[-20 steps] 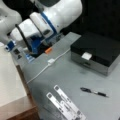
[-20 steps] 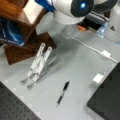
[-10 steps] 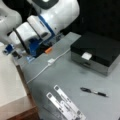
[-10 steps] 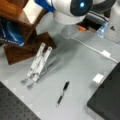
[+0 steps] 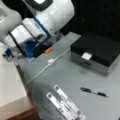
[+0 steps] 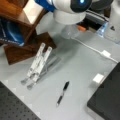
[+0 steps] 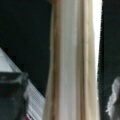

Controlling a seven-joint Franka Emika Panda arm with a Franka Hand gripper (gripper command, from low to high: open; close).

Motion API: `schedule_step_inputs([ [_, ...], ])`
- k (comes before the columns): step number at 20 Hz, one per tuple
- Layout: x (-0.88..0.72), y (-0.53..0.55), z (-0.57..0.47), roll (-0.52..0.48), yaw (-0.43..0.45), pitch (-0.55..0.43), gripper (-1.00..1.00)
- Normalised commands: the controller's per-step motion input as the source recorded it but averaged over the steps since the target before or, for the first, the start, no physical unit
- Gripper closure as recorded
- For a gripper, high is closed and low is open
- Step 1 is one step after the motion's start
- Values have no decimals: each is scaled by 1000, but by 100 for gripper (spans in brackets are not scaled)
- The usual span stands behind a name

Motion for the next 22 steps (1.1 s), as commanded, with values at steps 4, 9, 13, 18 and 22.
schedule_step_inputs([
  [4, -242, -111, -42, -112, 293, -107, 100],
  [9, -183, -45, -13, -167, 333, -70, 100],
  [13, -62, 71, 105, -282, 541, 33, 100],
  [18, -3, 146, 137, -185, 586, 51, 100],
  [22, 37, 176, 121, -74, 535, -17, 100],
])
